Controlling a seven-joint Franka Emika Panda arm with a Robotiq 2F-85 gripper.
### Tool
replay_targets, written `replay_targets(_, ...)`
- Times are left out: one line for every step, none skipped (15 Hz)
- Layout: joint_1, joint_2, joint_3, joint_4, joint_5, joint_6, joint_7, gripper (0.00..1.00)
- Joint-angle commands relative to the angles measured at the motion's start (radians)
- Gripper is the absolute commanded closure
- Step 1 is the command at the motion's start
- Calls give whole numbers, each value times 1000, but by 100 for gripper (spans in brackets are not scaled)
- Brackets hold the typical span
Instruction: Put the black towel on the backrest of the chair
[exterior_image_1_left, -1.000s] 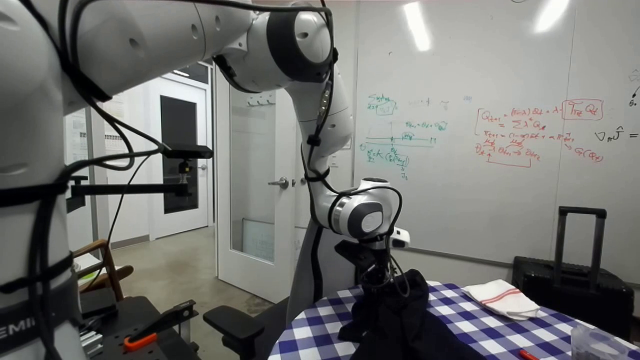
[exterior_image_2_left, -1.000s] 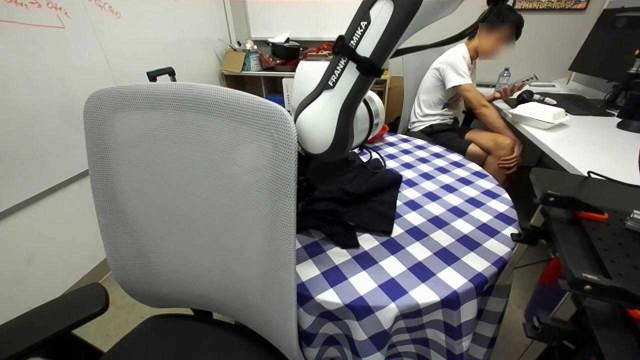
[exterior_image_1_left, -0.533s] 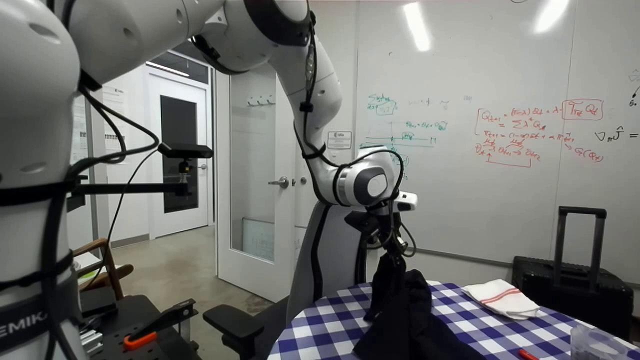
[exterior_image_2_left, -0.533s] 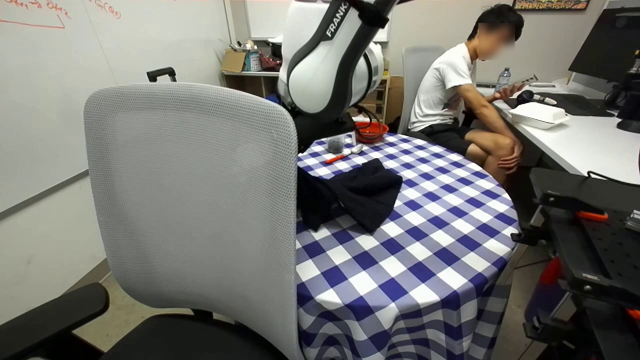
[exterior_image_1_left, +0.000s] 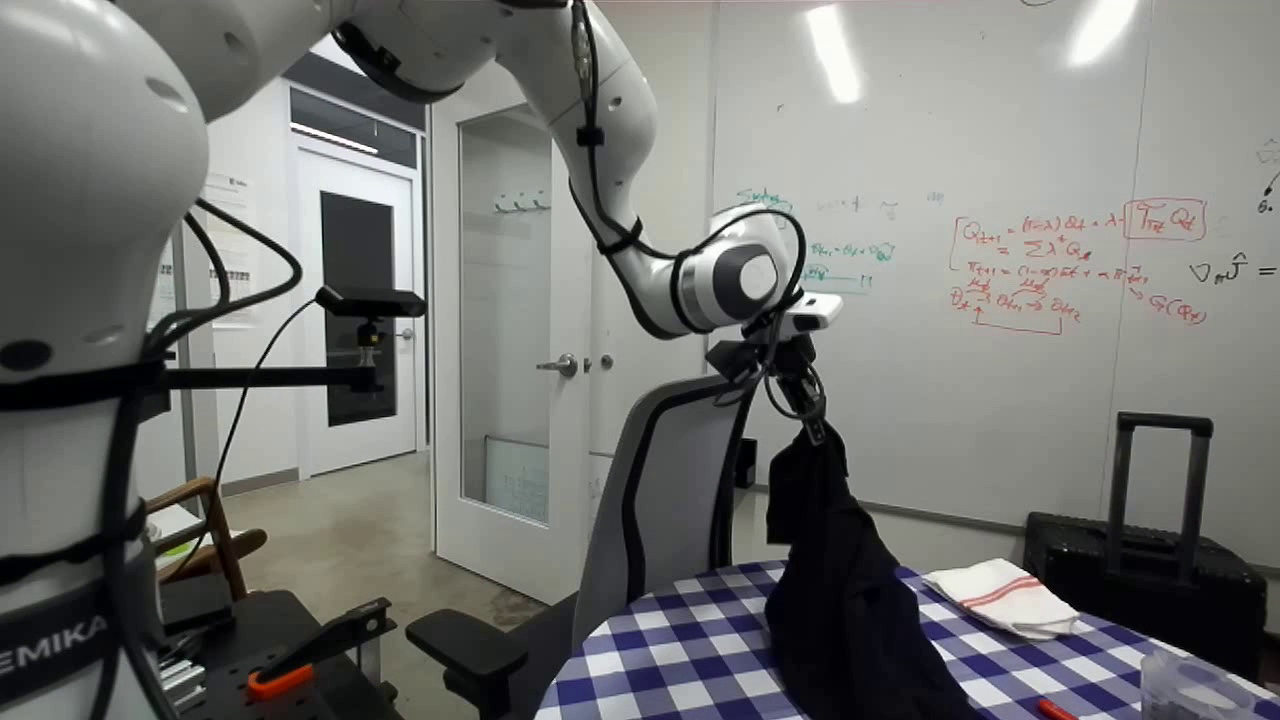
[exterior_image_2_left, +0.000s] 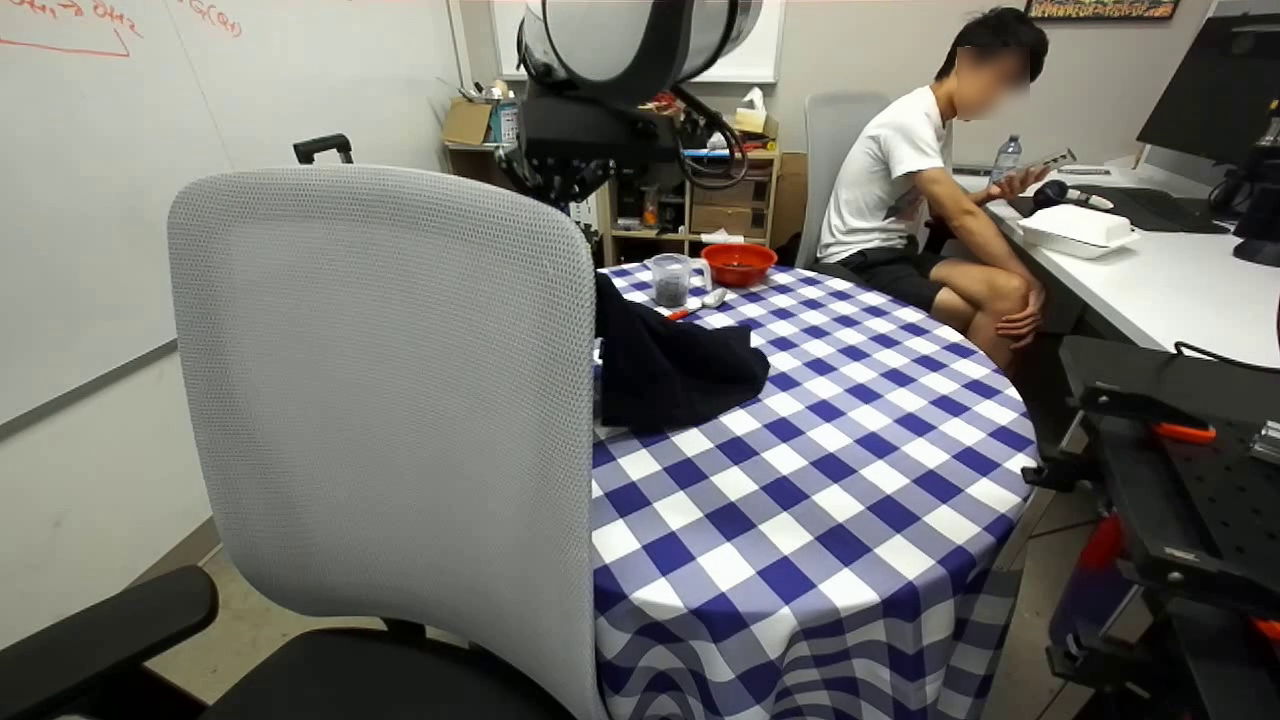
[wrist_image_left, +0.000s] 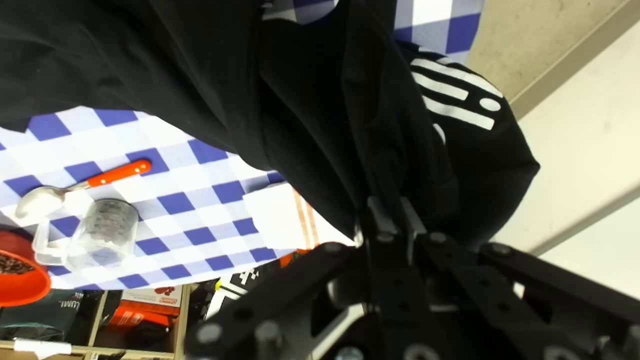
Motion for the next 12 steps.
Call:
replay_targets(74, -94, -76, 31, -77, -55, 160, 95)
replay_targets(88, -118, -94, 45, -108, -60, 200, 96)
replay_targets(81, -145, -88, 54, -125, -57, 231, 96)
replay_targets(52, -193, -49, 56, -133, -55, 212, 95)
replay_targets(42, -236, -36, 38, -145, -11, 222, 95)
replay_targets(29, -280, -18, 21, -147, 25, 222, 94)
replay_targets(30, -313, -23, 12, -158, 42, 241, 95)
replay_targets(64, -337, -62, 5, -113, 58, 221, 95)
replay_targets(63, -362, -60, 2, -115, 73, 220, 95)
replay_targets(63, -379, -60, 18, -119, 58, 212, 95)
replay_targets(66, -388, -58, 28, -124, 49, 211, 95)
replay_targets(63, -391, -43, 51, -120, 28, 193, 95)
